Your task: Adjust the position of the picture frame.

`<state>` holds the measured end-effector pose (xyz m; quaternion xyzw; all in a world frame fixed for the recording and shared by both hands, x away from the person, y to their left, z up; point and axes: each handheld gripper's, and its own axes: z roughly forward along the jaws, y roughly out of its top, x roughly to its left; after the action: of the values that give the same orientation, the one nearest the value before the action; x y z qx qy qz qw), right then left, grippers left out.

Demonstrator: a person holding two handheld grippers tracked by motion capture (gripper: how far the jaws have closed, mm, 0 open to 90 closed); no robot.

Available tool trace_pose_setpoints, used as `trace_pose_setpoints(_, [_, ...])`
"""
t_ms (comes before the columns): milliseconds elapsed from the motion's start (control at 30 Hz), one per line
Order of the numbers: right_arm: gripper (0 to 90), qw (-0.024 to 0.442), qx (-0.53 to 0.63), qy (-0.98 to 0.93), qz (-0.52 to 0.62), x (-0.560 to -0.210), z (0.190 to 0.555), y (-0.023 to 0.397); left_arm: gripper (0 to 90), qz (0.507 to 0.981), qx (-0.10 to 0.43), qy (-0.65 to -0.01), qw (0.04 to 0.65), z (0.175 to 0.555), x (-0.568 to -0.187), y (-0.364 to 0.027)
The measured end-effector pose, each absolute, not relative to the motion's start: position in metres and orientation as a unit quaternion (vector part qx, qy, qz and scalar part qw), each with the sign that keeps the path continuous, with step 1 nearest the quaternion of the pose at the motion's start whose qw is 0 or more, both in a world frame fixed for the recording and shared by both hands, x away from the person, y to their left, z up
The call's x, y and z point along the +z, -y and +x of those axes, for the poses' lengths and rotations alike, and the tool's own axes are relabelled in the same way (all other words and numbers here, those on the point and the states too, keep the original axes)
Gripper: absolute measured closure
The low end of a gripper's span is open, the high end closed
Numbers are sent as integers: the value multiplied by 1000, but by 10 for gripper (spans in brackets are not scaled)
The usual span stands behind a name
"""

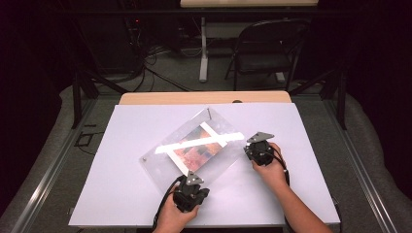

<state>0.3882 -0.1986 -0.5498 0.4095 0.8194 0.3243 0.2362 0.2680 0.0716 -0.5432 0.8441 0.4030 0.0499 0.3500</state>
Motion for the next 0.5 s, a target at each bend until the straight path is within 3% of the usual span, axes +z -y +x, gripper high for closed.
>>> trace_pose_setpoints(300, [857,240,311,-828,399,-548,365,196,900,803,82,-461,369,298,-529,-106])
trace_pose_setpoints(333, [857,238,311,-827,403,-548,362,197,900,803,124,-465,351,304,-526,-111])
trace_pose_setpoints(367, [857,236,313,-827,404,-548,359,197,900,801,124,-471,348,307,-526,-114])
trace_pose_setpoints(433, [857,237,310,-827,404,-548,354,197,900,792,77,-476,374,303,-522,-123])
trace_pose_setpoints(500, [856,235,311,-829,401,-548,351,197,900,794,78,-470,377,299,-521,-120])
